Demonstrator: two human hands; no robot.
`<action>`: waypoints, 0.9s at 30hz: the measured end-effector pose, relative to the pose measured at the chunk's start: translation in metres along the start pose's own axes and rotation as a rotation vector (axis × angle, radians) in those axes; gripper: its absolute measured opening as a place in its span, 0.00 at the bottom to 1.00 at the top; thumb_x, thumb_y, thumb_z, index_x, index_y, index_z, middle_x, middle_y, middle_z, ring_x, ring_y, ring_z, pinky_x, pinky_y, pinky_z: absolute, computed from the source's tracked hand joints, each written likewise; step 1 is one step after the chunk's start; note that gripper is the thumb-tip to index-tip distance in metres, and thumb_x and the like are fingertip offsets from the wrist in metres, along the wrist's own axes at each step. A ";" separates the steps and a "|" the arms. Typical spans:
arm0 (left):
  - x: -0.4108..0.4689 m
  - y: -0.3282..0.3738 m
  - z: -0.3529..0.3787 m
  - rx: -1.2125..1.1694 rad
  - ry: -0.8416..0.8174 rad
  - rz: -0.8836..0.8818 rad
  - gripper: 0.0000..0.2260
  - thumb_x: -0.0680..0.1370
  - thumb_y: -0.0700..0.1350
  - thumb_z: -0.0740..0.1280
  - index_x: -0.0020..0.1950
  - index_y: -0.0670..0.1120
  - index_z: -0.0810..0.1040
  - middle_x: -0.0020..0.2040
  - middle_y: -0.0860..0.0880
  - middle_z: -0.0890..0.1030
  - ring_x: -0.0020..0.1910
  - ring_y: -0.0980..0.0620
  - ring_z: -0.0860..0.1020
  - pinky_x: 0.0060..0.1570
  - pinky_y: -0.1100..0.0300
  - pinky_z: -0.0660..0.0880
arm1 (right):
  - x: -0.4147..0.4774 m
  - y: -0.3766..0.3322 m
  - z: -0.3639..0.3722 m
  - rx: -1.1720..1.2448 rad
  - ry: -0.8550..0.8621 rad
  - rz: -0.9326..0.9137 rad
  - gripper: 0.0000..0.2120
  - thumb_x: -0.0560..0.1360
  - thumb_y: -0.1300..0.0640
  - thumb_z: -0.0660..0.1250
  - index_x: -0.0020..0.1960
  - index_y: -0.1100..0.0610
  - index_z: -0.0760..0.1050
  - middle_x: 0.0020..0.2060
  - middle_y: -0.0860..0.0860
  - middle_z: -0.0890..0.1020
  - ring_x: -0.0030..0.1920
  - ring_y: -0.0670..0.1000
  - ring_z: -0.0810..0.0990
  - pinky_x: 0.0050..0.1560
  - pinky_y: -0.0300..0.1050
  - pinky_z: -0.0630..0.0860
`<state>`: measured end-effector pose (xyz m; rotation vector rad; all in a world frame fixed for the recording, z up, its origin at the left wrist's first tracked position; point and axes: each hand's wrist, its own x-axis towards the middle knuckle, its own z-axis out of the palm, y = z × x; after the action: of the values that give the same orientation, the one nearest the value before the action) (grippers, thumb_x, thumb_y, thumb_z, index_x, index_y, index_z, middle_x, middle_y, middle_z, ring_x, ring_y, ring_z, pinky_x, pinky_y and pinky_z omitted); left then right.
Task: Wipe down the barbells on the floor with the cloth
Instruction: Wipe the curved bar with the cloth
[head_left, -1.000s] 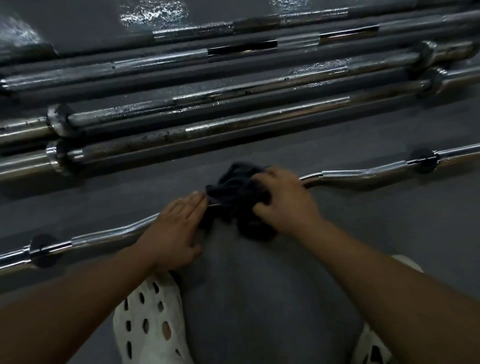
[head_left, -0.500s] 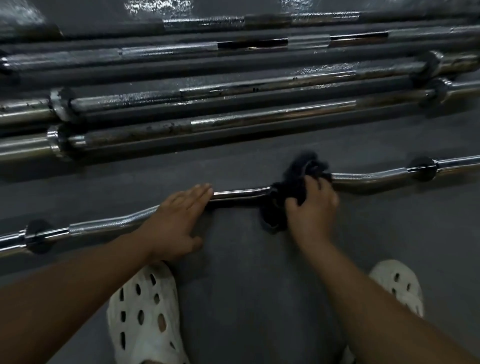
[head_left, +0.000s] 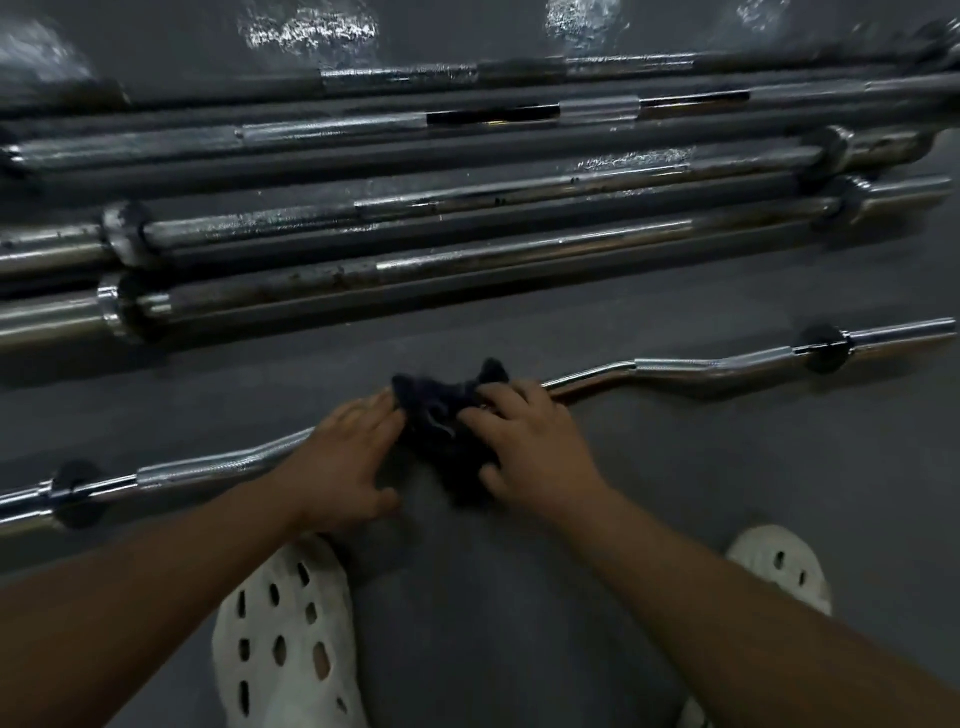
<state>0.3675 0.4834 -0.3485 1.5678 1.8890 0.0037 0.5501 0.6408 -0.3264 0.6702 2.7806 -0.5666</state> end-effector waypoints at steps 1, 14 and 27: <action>0.001 -0.001 -0.001 0.000 0.023 0.024 0.46 0.62 0.63 0.58 0.75 0.37 0.65 0.73 0.35 0.65 0.71 0.37 0.68 0.68 0.58 0.52 | 0.009 0.012 -0.008 -0.015 -0.005 -0.060 0.30 0.63 0.48 0.66 0.65 0.48 0.75 0.67 0.52 0.74 0.63 0.61 0.73 0.58 0.57 0.76; -0.001 -0.002 -0.002 -0.076 0.030 0.026 0.52 0.59 0.67 0.52 0.80 0.45 0.46 0.80 0.47 0.46 0.77 0.54 0.45 0.71 0.62 0.41 | 0.015 0.056 -0.015 0.076 0.132 0.228 0.29 0.66 0.48 0.66 0.67 0.51 0.74 0.66 0.55 0.74 0.63 0.62 0.74 0.64 0.53 0.71; 0.000 -0.003 0.001 -0.058 0.026 0.010 0.52 0.62 0.66 0.59 0.80 0.48 0.44 0.80 0.50 0.45 0.79 0.52 0.47 0.74 0.57 0.46 | 0.008 0.078 -0.025 -0.095 0.175 0.485 0.29 0.64 0.40 0.62 0.61 0.53 0.77 0.65 0.57 0.76 0.67 0.63 0.71 0.67 0.58 0.65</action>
<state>0.3657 0.4818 -0.3507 1.5453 1.8841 0.0826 0.5769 0.7186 -0.3310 1.3709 2.6238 -0.2847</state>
